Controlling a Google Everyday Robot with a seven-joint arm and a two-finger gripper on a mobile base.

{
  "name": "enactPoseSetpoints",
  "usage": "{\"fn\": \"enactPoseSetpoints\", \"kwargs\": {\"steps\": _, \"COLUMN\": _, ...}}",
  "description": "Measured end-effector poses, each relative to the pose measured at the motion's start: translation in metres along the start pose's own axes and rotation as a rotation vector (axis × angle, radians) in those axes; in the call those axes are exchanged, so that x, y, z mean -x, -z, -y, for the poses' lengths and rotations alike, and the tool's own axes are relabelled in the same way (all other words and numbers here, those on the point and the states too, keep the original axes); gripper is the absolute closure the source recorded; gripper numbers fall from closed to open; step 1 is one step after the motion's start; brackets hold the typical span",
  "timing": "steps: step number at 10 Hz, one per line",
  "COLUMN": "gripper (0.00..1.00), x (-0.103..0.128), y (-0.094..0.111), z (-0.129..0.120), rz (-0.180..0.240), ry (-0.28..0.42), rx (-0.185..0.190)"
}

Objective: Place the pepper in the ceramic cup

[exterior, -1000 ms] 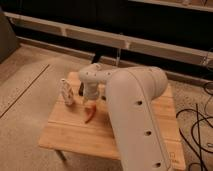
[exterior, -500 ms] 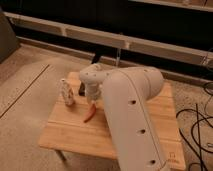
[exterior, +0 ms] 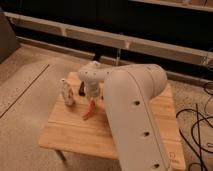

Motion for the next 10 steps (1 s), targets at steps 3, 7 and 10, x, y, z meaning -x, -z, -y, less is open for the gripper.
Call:
{"fn": "enactPoseSetpoints", "kwargs": {"steps": 3, "gripper": 1.00, "x": 0.023, "y": 0.068, "z": 0.023, "rz": 0.167, "ry": -0.022, "rx": 0.012}}
{"fn": "enactPoseSetpoints", "kwargs": {"steps": 7, "gripper": 1.00, "x": 0.048, "y": 0.150, "z": 0.080, "rz": 0.324, "ry": -0.120, "rx": -0.010}}
{"fn": "enactPoseSetpoints", "kwargs": {"steps": 10, "gripper": 1.00, "x": 0.048, "y": 0.149, "z": 0.078, "rz": 0.324, "ry": -0.118, "rx": -0.009}}
